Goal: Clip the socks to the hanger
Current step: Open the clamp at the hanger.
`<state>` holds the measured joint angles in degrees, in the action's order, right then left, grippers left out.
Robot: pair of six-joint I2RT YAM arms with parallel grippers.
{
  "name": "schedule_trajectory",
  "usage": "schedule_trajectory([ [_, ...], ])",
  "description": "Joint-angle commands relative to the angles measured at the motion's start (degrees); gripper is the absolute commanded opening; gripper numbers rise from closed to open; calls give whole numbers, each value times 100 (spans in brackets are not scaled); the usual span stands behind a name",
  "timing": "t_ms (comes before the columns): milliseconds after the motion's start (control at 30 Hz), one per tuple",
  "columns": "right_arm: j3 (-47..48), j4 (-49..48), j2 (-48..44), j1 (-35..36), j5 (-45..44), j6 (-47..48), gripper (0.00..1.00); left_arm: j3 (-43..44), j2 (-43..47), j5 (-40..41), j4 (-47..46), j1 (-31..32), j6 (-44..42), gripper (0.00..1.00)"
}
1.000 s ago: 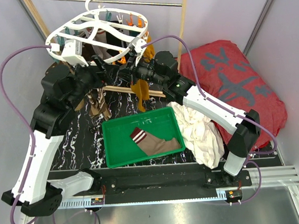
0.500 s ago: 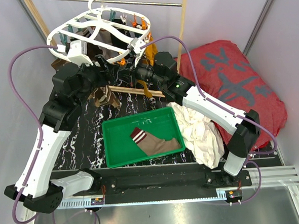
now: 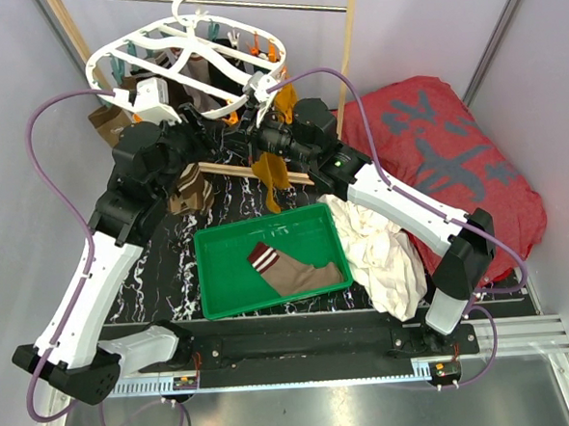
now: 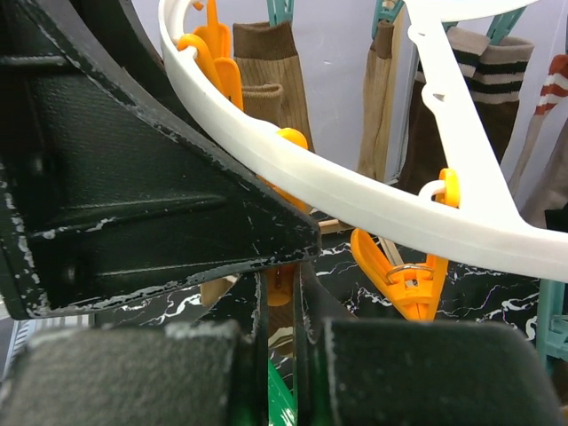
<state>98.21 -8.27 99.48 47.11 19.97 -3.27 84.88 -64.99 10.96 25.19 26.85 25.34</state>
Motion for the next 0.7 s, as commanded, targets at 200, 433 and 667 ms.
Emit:
schedule_trajectory([
  [200, -92, 80, -175, 114, 227, 72, 0, -200, 57, 117, -1156, -13, -117, 43],
  [433, -223, 194, -201, 114, 122, 11, 3, -191, -13, -6, -1280, -4, -521, 29],
  [667, -812, 466, -561, 105, -335, -25, 43, -323, -14, 3, -1289, -4, -601, 12],
])
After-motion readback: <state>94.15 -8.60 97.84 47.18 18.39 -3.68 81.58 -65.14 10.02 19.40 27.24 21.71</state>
